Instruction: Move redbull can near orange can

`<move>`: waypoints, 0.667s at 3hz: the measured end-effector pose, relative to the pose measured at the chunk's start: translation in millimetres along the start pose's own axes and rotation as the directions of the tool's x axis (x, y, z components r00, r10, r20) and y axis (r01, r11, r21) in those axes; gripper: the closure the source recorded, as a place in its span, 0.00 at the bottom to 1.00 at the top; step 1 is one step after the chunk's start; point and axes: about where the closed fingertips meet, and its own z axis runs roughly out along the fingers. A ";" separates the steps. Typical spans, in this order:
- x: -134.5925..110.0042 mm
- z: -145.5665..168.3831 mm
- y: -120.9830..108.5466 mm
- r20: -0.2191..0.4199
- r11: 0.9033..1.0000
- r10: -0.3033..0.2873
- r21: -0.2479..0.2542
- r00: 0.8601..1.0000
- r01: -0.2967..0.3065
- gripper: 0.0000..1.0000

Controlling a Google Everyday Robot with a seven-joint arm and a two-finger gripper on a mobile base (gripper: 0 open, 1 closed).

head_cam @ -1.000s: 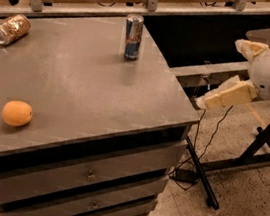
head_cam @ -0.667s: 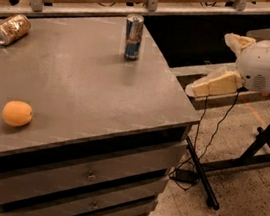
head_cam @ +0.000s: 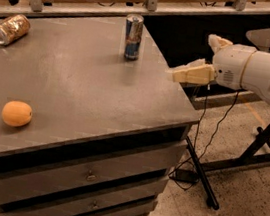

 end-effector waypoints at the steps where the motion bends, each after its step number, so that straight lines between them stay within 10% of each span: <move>1: 0.0 0.0 0.0 0.000 1.000 0.000 0.000 1.000 0.000 0.00; 2: -4.1 17.4 -4.4 0.049 1.000 -0.016 0.015 0.999 0.015 0.00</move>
Offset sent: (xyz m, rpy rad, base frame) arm 0.0481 0.0317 0.0003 0.0955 -0.1528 -0.0131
